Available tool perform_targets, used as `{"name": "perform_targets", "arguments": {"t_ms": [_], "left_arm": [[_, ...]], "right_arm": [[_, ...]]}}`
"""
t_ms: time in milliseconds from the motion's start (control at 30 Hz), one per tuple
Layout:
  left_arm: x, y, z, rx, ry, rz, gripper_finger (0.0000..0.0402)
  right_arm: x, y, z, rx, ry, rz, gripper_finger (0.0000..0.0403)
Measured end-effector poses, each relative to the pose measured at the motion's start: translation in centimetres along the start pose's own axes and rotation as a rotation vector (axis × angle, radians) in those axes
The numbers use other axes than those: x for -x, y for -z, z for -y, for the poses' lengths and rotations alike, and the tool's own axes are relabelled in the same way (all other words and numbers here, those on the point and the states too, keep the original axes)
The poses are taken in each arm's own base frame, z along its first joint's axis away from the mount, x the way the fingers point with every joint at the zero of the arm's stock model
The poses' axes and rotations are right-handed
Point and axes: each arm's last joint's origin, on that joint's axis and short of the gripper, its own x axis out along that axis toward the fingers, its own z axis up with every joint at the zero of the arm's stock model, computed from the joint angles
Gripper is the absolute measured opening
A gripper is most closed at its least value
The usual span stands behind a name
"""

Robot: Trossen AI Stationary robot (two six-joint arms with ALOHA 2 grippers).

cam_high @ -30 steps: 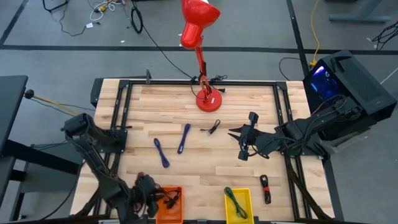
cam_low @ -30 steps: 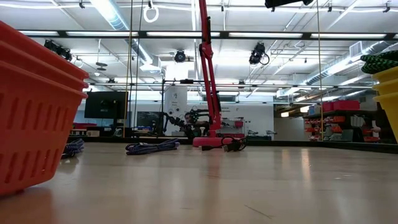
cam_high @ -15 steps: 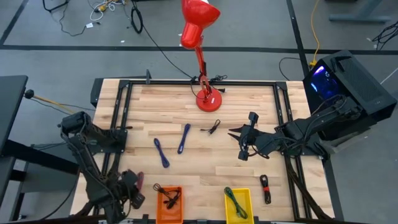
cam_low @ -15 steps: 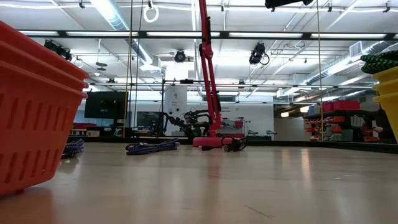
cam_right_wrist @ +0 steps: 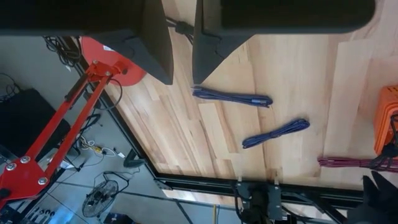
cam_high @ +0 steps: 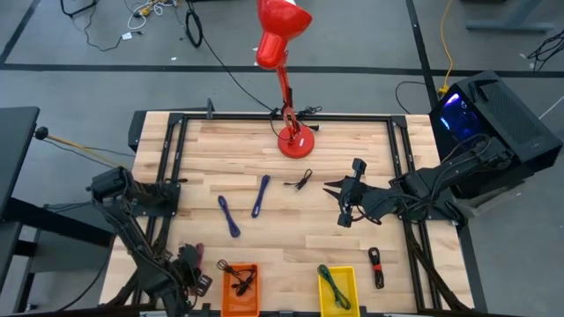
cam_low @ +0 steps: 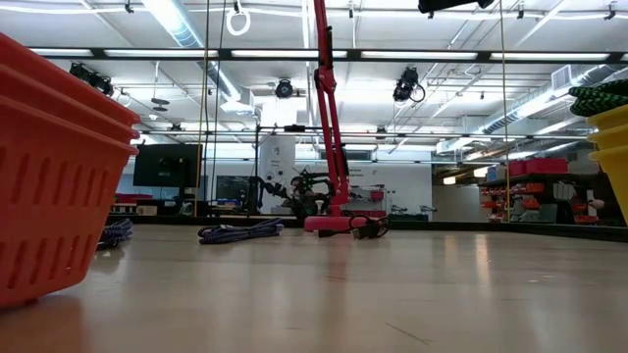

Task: Pick & Place USB Port
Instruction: Put the pink charger cable into the yellow bin

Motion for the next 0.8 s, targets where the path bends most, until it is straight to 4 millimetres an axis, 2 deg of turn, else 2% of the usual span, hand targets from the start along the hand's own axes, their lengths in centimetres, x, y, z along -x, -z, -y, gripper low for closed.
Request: {"name": "perform_targets", "arguments": {"t_ms": [233, 567, 633, 733, 800], "left_arm": [[-1.9, 0.2, 1.2, 0.021, -0.021, -0.057, 0.0101], [-3.4, 0.4, 1.3, 0.006, -0.103, -0.09, 0.0098], [-3.4, 0.3, 1.4, -0.016, -0.099, -0.092, 0.008], [-3.5, 0.2, 1.5, -0.032, -0.097, -0.093, 0.0022], [-3.5, 0.1, 1.4, -0.011, -0.11, -0.09, 0.0011]], "right_arm": [[0.0, 0.0, 0.0, 0.001, -0.008, -0.002, 0.0061], [0.0, 0.2, 0.0, 0.011, -0.008, -0.014, 0.0061], [0.0, 0.2, 0.0, 0.011, -0.008, -0.014, 0.0061], [0.0, 0.2, 0.0, 0.011, -0.008, -0.014, 0.0061], [0.0, 0.2, 0.0, 0.011, -0.008, -0.014, 0.0061]]}}
